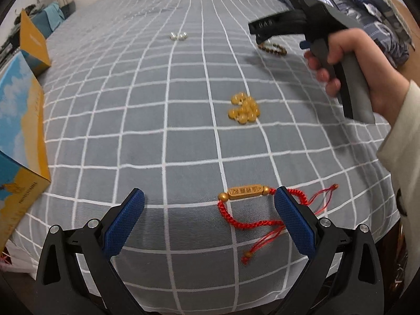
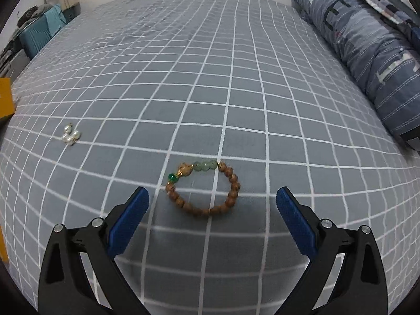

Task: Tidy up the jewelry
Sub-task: 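Grasp red cord gold-bar bracelet with left tool while right tool grasps wooden bead bracelet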

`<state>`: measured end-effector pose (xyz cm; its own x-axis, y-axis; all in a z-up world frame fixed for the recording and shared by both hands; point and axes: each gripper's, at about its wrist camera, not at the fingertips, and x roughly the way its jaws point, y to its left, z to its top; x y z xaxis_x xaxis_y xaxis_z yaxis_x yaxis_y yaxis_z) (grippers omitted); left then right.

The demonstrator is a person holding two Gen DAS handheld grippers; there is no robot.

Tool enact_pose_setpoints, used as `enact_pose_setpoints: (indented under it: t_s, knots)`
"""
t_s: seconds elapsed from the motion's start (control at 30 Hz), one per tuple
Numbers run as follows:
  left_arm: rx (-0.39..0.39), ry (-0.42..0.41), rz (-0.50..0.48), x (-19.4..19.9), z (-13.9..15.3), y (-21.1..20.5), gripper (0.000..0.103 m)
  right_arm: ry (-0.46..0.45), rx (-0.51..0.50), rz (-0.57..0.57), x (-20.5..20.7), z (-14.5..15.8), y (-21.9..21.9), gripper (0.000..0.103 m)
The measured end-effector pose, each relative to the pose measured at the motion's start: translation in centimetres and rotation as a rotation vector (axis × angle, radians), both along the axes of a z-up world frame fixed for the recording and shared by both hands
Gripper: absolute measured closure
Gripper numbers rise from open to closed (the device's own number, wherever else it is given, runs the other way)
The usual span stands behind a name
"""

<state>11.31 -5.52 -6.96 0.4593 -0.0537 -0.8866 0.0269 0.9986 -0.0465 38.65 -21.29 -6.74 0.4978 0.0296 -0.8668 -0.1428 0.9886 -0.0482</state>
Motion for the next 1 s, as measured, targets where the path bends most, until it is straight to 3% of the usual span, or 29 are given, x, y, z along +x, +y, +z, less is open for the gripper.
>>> enact_pose_setpoints:
  t_s: [0.2, 0.4, 0.77, 0.87, 0.93, 1.0]
  knots:
    - [0.008, 0.009, -0.010, 0.3, -1.0, -0.4, 0.008, 0.035, 0.030, -0.028, 1.1, -1.4, -0.7, 0.009]
    - [0.026, 0.012, -0.035, 0.1, -1.0, -0.4, 0.022, 0.043, 0.035, -0.046, 1.3, -1.9, -1.0, 0.019]
    - [0.031, 0.006, -0.016, -0.1, -0.5, 0.8, 0.058, 0.068, 0.035, -0.073, 1.5, -1.6, -0.9, 0.053]
    - [0.046, 0.003, -0.011, 0.0, -0.4, 0.9, 0.068, 0.063, 0.022, -0.066, 1.3, -1.6, -0.6, 0.071]
    - [0.055, -0.002, -0.002, 0.1, -0.4, 1.3, 0.081, 0.062, 0.010, -0.067, 1.4, -1.6, -0.5, 0.088]
    - [0.064, -0.023, 0.015, 0.0, -0.1, 1.6, 0.095, 0.058, -0.002, -0.058, 1.3, -1.6, -0.4, 0.096]
